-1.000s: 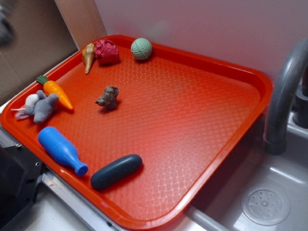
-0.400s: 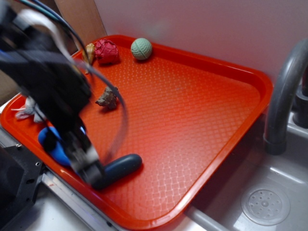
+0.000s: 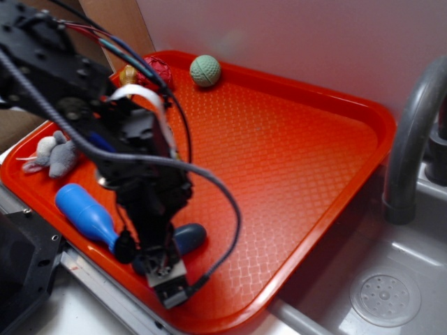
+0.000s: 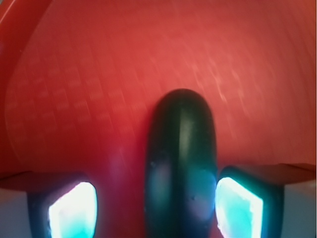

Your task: Grab the plastic pickle.

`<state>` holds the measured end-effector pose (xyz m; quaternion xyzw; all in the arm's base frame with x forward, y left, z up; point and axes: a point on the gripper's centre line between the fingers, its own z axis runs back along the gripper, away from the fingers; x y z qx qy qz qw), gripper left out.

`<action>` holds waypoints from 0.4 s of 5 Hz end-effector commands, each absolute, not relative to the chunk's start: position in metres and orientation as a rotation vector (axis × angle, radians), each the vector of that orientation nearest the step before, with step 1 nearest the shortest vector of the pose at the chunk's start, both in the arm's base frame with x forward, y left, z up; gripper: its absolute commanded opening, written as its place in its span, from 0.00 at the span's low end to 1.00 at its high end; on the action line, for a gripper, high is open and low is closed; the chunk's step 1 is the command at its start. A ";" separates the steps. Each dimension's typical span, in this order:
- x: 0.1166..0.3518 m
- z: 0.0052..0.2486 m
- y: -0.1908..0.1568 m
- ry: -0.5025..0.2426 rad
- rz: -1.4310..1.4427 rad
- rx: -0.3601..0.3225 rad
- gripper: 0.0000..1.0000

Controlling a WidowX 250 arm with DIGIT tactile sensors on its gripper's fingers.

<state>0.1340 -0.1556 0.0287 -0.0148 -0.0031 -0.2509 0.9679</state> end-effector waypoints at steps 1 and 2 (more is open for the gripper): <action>0.135 0.033 -0.156 -0.003 -0.433 -0.043 0.00; 0.136 0.032 -0.154 0.015 -0.445 -0.065 0.00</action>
